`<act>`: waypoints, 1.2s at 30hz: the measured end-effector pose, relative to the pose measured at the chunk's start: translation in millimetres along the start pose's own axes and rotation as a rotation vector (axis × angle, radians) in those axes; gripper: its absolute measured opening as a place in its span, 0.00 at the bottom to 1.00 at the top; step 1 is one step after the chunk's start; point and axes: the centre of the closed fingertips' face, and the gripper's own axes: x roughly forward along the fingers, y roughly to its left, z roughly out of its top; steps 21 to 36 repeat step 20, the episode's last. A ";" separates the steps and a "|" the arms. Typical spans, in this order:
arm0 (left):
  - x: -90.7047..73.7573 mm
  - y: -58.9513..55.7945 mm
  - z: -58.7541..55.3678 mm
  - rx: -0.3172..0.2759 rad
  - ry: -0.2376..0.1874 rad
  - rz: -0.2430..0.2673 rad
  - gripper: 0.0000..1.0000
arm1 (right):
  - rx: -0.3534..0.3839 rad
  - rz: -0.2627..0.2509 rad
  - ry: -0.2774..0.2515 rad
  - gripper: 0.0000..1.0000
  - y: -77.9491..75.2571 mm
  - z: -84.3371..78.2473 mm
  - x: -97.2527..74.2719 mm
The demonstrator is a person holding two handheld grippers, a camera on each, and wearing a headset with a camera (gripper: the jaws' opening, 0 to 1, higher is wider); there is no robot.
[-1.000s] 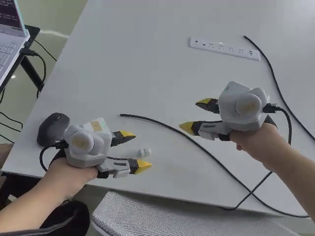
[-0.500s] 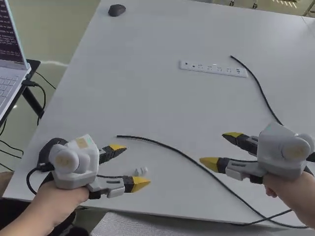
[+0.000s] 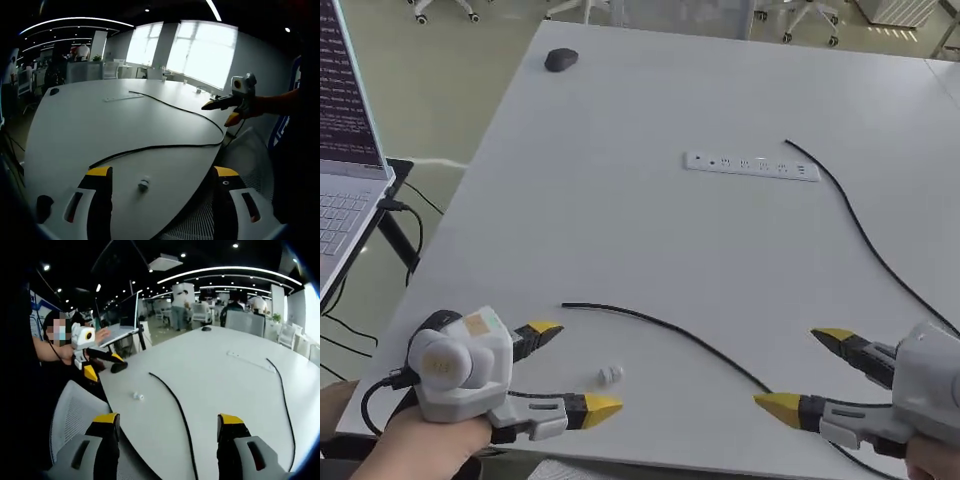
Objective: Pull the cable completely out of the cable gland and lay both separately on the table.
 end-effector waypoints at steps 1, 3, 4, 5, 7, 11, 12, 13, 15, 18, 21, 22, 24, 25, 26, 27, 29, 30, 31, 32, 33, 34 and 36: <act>0.5 -0.3 -3.0 -0.003 0.013 -0.003 0.83 | -0.001 0.000 0.005 0.81 0.4 -3.5 -0.5; 0.6 0.1 -8.0 -0.011 0.035 0.000 0.86 | 0.016 0.006 0.006 0.83 0.0 -10.6 -2.5; 0.4 -0.5 -8.8 -0.015 0.039 0.001 0.86 | 0.038 0.010 0.008 0.85 -0.2 -14.0 -3.0; 0.4 -0.5 -8.9 -0.017 0.038 0.002 0.88 | 0.047 0.009 0.015 0.87 -1.8 -18.0 -4.3; 0.6 -0.1 -10.6 -0.032 0.039 0.007 0.89 | 0.049 0.014 0.023 0.90 -3.1 -22.3 -6.3; 1.6 -3.7 -11.2 -0.032 0.040 0.001 0.91 | 0.067 0.027 0.026 0.95 -4.7 -25.4 -9.5; 1.6 -4.4 -10.5 -0.031 0.037 -0.001 0.92 | 0.071 0.033 0.022 0.96 -4.2 -25.1 -10.2; 1.7 -5.0 -10.1 -0.032 0.036 -0.003 0.92 | 0.072 0.039 0.021 0.98 -3.5 -24.9 -10.5; 1.8 -6.3 -9.0 -0.032 0.035 -0.008 0.93 | 0.076 0.053 0.022 0.99 -0.8 -24.7 -10.7; 2.0 -5.9 -7.4 -0.033 0.030 -0.009 0.94 | 0.051 0.070 0.058 0.99 4.4 -28.6 -9.9; 2.5 -4.9 -7.9 -0.039 0.036 -0.006 0.96 | 0.046 0.080 0.063 0.99 6.9 -29.1 -8.5; 2.5 -4.9 -7.9 -0.039 0.036 -0.006 0.96 | 0.046 0.080 0.063 0.99 6.9 -29.1 -8.5; 2.5 -4.9 -7.9 -0.039 0.036 -0.006 0.96 | 0.046 0.080 0.063 0.99 6.9 -29.1 -8.5; 2.5 -4.9 -7.9 -0.039 0.036 -0.006 0.96 | 0.046 0.080 0.063 0.99 6.9 -29.1 -8.5; 2.5 -4.9 -7.9 -0.039 0.036 -0.006 0.96 | 0.046 0.080 0.063 0.99 6.9 -29.1 -8.5; 2.5 -4.9 -7.9 -0.039 0.036 -0.006 0.96 | 0.046 0.080 0.063 0.99 6.9 -29.1 -8.5; 2.5 -4.9 -7.9 -0.039 0.036 -0.006 0.96 | 0.046 0.080 0.063 0.99 6.9 -29.1 -8.5; 2.5 -4.9 -7.9 -0.039 0.036 -0.006 0.96 | 0.046 0.080 0.063 0.99 6.9 -29.1 -8.5; 2.5 -4.9 -7.9 -0.039 0.036 -0.006 0.96 | 0.046 0.080 0.063 0.99 6.9 -29.1 -8.5; 2.5 -4.9 -7.9 -0.039 0.036 -0.006 0.96 | 0.046 0.080 0.063 0.99 6.9 -29.1 -8.5; 2.5 -4.9 -7.9 -0.039 0.036 -0.006 0.96 | 0.046 0.080 0.063 0.99 6.9 -29.1 -8.5; 2.5 -4.9 -7.9 -0.039 0.036 -0.006 0.96 | 0.046 0.080 0.063 0.99 6.9 -29.1 -8.5; 2.5 -4.9 -7.9 -0.039 0.036 -0.006 0.96 | 0.046 0.080 0.063 0.99 6.9 -29.1 -8.5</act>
